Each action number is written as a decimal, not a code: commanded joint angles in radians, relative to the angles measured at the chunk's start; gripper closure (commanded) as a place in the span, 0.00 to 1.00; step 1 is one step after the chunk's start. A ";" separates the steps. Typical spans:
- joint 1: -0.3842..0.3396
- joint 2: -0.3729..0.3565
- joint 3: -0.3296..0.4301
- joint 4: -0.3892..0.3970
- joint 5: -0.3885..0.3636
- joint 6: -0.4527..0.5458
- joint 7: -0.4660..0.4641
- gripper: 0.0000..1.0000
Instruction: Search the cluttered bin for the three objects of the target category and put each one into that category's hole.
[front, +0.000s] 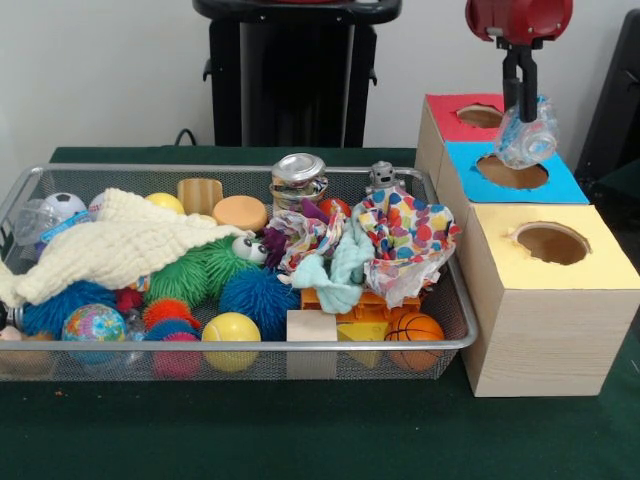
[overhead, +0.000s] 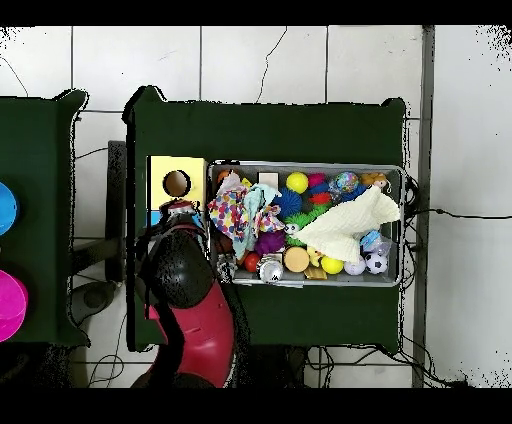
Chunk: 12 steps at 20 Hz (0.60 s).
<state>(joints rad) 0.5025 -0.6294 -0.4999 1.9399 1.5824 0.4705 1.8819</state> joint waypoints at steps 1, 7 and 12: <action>-0.029 0.020 0.163 0.031 0.067 -0.060 0.166 1.00; -0.024 0.044 0.163 0.043 0.064 -0.088 0.138 1.00; -0.030 0.057 0.161 0.046 0.030 -0.124 0.139 1.00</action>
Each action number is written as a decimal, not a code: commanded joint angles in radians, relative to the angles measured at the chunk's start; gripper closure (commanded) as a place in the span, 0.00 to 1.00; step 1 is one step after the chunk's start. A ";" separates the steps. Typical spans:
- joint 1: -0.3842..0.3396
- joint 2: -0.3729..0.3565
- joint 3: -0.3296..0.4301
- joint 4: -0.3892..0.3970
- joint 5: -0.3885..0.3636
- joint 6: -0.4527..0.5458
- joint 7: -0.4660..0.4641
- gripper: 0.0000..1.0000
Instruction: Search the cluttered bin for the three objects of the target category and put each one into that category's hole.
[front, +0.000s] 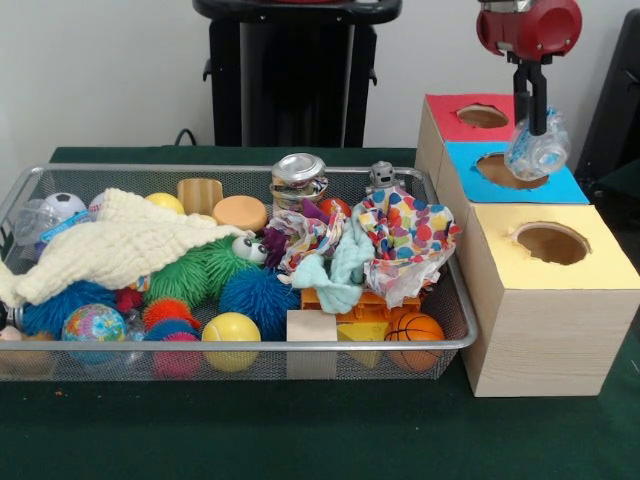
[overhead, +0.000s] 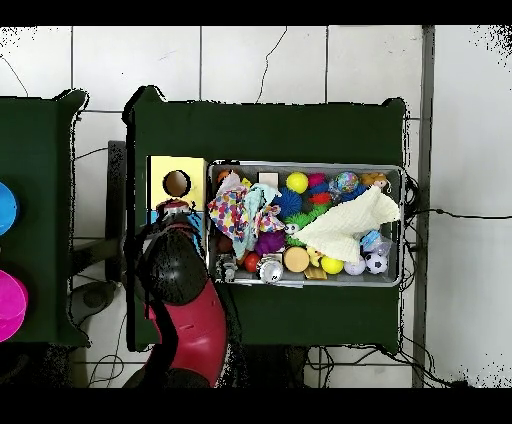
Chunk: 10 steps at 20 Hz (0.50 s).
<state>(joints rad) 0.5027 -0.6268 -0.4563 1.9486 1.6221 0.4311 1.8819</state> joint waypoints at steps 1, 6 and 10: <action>-0.032 0.055 0.117 0.043 -0.012 -0.085 0.136 1.00; -0.027 0.046 0.118 0.069 0.023 -0.100 0.096 1.00; -0.038 0.044 0.123 0.079 0.012 -0.095 0.096 1.00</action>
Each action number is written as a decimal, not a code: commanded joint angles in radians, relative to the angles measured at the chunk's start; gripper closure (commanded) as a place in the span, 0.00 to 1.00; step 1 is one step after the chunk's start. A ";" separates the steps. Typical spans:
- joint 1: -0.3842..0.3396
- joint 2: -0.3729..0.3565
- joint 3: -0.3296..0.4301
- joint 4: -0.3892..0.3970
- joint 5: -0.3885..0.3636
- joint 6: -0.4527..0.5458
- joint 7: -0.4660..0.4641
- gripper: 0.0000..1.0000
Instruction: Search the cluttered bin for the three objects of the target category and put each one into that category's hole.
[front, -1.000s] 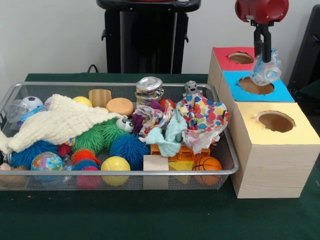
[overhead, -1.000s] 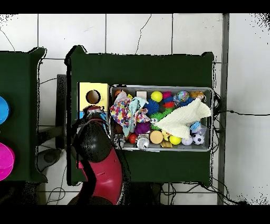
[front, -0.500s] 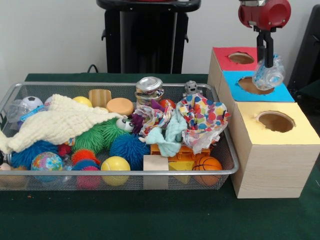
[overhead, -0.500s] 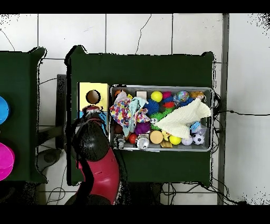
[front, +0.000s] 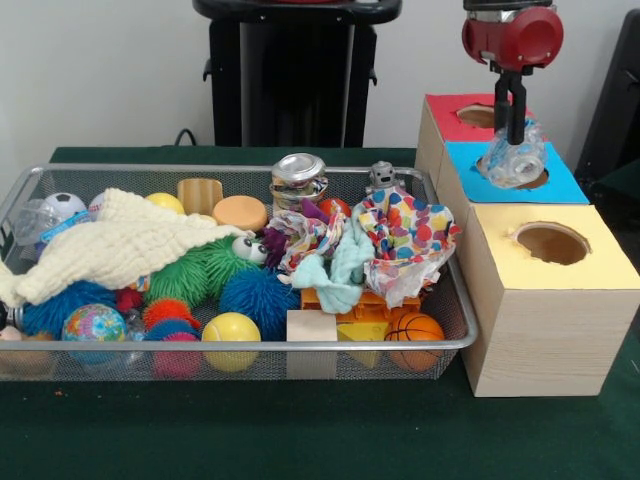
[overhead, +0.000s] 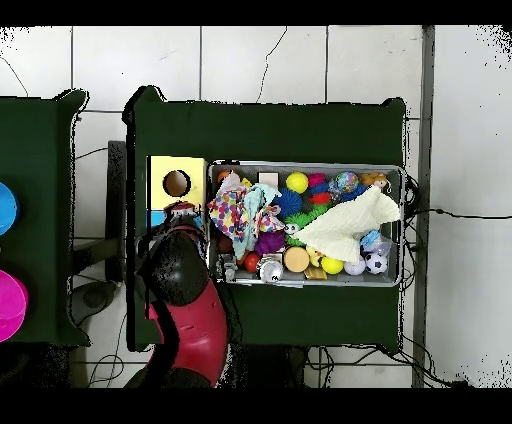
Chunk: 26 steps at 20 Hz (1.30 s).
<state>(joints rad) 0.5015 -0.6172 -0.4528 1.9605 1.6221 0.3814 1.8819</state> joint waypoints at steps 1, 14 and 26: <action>-0.035 0.034 0.120 0.069 0.016 -0.049 0.088 1.00; -0.028 0.015 0.105 0.076 -0.078 -0.026 0.184 1.00; -0.032 0.005 0.101 0.078 -0.153 -0.019 0.253 1.00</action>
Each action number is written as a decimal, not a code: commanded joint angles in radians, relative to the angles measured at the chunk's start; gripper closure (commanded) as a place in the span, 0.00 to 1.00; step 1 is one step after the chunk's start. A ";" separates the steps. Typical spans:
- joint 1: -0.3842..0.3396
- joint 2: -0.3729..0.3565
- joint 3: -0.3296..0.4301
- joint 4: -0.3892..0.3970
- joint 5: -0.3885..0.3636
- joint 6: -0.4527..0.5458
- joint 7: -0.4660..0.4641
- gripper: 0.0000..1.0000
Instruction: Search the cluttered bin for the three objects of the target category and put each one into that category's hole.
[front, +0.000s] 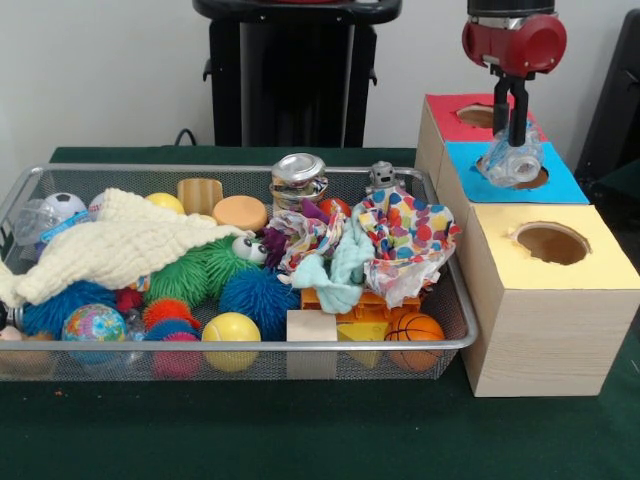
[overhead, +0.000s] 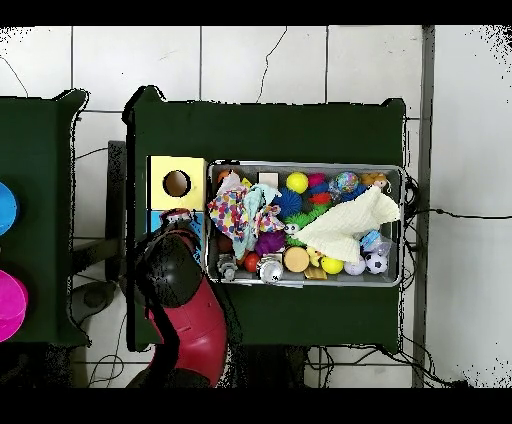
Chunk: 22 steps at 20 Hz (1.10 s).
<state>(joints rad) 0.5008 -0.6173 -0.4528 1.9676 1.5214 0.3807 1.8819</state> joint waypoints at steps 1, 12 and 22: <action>-0.033 0.004 0.103 0.073 -0.050 -0.018 0.251 1.00; -0.041 0.003 0.108 0.076 -0.079 0.012 0.280 1.00; -0.043 0.002 0.112 0.080 -0.102 0.018 0.304 1.00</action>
<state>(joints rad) 0.4923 -0.6185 -0.4522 1.9723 1.4691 0.3807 1.8827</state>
